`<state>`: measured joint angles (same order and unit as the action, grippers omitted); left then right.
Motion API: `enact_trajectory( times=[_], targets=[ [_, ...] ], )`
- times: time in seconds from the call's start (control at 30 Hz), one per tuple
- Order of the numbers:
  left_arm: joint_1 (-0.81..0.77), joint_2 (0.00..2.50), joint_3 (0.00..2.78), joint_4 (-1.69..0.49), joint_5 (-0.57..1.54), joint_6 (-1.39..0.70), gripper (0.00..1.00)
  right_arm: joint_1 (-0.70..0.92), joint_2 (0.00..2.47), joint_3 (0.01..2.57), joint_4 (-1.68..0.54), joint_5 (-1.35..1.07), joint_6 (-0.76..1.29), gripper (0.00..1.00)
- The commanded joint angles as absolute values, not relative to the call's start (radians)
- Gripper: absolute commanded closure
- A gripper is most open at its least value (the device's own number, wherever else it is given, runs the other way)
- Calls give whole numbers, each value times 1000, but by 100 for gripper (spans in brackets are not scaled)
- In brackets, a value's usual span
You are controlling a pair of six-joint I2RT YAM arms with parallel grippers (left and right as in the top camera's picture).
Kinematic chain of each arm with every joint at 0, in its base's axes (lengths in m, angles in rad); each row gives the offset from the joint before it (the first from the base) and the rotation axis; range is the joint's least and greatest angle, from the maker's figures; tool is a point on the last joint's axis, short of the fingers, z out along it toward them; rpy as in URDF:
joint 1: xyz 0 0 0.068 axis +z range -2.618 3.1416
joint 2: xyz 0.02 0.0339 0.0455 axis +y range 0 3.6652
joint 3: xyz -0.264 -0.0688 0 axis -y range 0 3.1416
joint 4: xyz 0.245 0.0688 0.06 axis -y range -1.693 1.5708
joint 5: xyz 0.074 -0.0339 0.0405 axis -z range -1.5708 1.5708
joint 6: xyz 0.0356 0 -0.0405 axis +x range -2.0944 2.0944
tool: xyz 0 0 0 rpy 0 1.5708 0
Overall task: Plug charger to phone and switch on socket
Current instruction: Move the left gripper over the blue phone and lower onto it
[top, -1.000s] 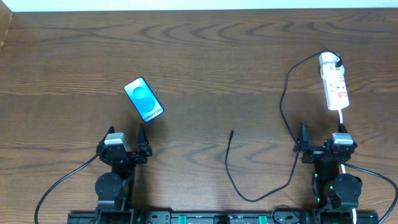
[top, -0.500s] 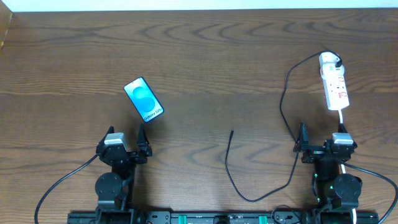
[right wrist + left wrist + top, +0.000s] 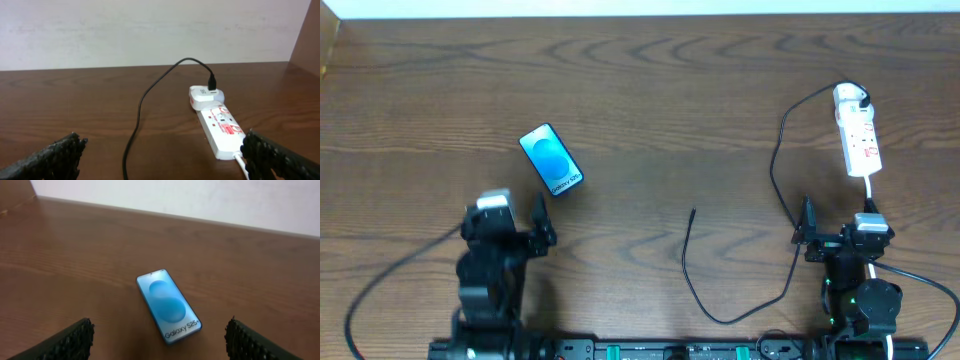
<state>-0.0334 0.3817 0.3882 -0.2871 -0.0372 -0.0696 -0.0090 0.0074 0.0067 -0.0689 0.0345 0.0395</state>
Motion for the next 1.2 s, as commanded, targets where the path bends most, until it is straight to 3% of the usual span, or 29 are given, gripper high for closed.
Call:
enact_trajectory(
  times=[0.0,0.1,0.37,0.6,0.8,0.83,0.87,0.9,0.93,0.97,1.17],
  targets=[
    [-27,602,571,-346,-53,-65,16,-12,5,6,-72,43,48,1],
    [-27,867,783,-445,-36,-87,16,-12,5,6,-72,42,48,1],
    [-27,1277,1143,-645,-31,-149,16,-12,5,6,-72,42,48,1],
    [-15,1493,1394,-861,27,-321,16,-12,5,6,-72,42,48,1],
    [-16,1523,1412,-862,71,-319,16,-12,5,6,-72,42,48,1],
    [-16,1523,1412,-863,71,-319,25,-12,5,6,-72,42,48,1],
    [-16,1523,1412,-862,70,-319,54,-12,5,6,-71,42,48,1],
    [-16,1523,1412,-862,67,-319,62,-12,5,6,-72,42,48,1],
    [-16,1523,1412,-861,67,-319,61,-12,5,6,-72,42,48,1],
    [-16,1523,1412,-862,68,-320,2,-12,5,6,-72,42,48,1],
    [26,1554,1482,-964,80,-400,2,-12,5,6,-71,42,48,1]
  ],
)
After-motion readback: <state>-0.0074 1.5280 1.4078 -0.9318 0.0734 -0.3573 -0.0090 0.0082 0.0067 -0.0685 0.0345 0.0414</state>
